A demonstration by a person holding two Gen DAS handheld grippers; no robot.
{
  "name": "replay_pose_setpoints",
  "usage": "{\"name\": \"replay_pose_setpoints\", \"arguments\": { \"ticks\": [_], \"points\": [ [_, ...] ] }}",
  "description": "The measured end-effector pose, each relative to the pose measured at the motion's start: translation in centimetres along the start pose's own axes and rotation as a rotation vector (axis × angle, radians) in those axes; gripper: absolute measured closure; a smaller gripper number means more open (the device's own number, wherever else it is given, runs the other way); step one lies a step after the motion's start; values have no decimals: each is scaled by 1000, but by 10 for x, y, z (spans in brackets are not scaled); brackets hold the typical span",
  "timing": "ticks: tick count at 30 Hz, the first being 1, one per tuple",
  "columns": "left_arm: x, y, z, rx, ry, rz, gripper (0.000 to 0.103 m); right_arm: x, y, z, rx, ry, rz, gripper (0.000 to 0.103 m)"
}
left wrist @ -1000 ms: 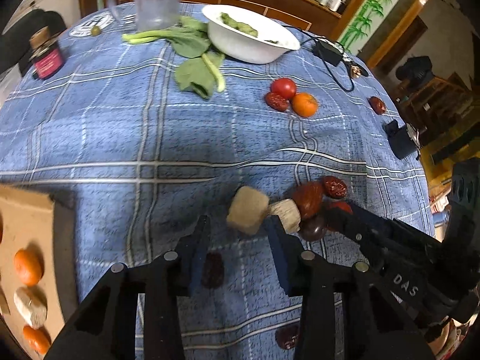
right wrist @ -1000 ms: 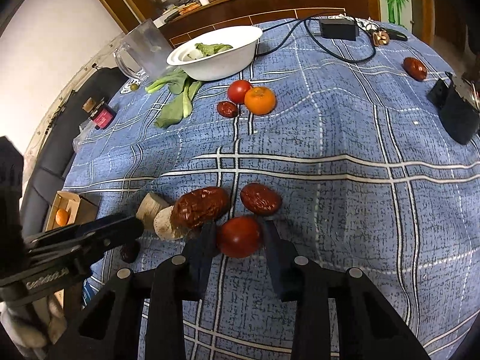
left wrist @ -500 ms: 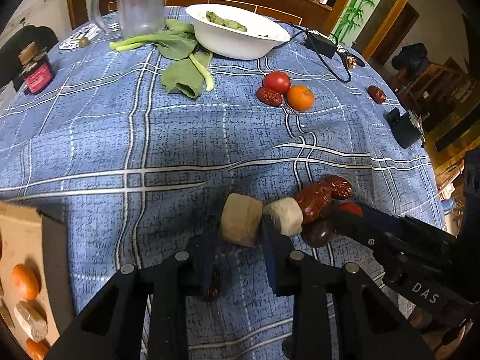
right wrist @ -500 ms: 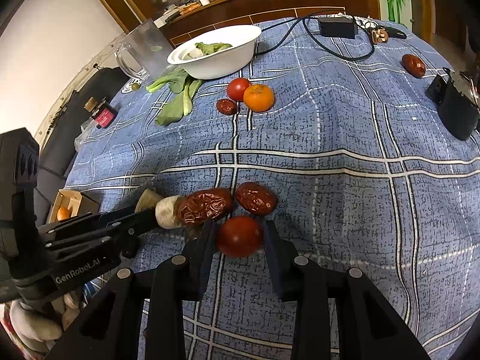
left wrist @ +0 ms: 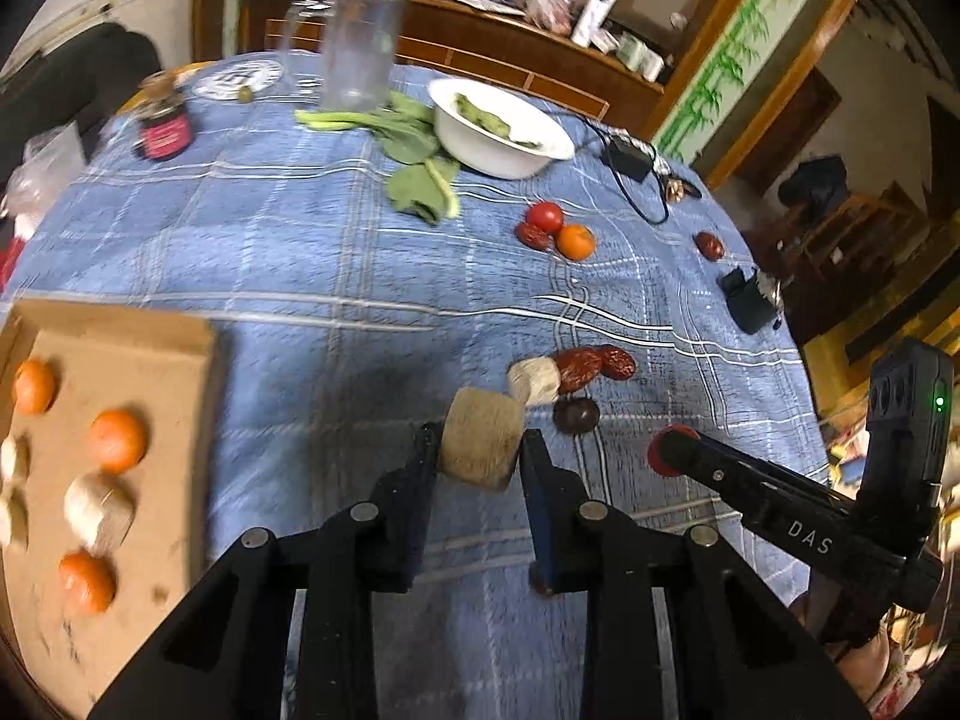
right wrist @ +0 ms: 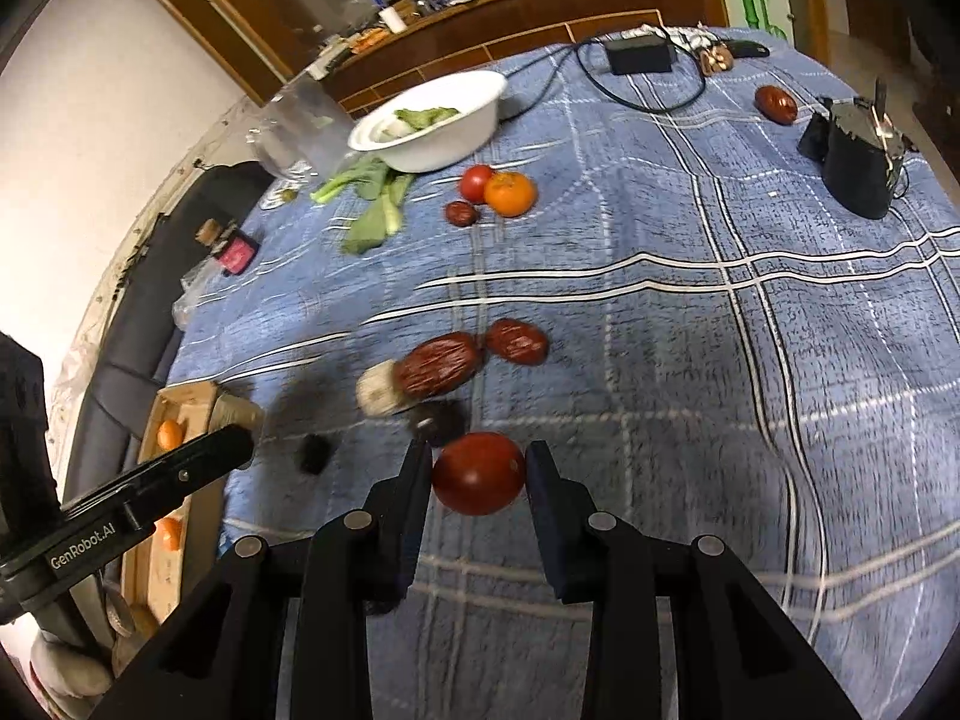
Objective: Organize fruits
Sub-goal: 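Grasp a beige piece with the left tool while the right tool grasps a red tomato, then carry the beige piece and tomato into the box and open both tools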
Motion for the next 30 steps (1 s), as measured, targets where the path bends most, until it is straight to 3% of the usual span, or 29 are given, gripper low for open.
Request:
{"name": "replay_pose_setpoints", "arguments": {
  "ticks": [7,16,23,30],
  "points": [
    [63,-29,-50,-26,53,-99,76,58,-13,-11,-6,39,-79,68],
    [163,-67,-95,-30,217,-185,76,164,-46,11,71,128,-226,68],
    [218,-87,-103,20,258,-239,76,234,-83,42,151,179,-337,68],
    [238,-97,-94,78,268,-214,76,268,-114,77,211,179,-395,68]
  ]
}}
Point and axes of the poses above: each gripper's, at about its wrist camera, not at the fingertips, and z roughly the way its jaws point, x to its left, y to its top, the point moved 4 cm from there along z, roughly the way its jaws point, and after that the axes turned 1 degree about z, right-handed, at the moved point
